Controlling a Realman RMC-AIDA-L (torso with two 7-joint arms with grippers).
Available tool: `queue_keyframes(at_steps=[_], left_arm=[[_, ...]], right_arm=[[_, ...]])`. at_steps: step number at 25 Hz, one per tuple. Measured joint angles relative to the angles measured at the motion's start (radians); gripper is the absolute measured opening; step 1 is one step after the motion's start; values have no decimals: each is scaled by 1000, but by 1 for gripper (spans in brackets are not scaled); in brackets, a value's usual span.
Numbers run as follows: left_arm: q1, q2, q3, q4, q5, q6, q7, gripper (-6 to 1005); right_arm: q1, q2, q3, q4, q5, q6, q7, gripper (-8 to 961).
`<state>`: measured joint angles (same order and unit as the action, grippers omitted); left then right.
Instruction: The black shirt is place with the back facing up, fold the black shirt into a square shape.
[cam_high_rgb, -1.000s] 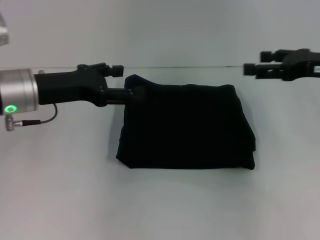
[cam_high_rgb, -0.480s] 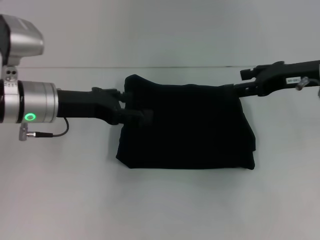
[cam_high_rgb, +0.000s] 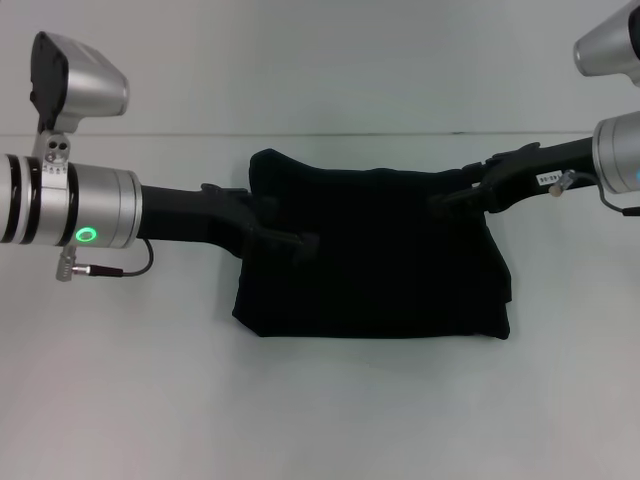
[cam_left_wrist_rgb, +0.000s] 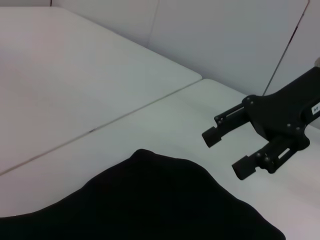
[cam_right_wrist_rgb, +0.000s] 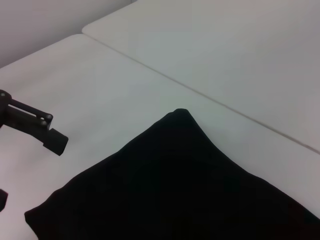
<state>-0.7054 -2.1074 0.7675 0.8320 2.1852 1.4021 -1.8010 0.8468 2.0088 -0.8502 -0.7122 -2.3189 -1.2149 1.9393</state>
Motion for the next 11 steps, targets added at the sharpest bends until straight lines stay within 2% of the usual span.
queue_keyframes(at_steps=[11], left_arm=[[-1, 4, -2, 0, 5, 0, -1, 947]], right_arm=[[-8, 8, 2, -10, 5, -24, -28, 850]])
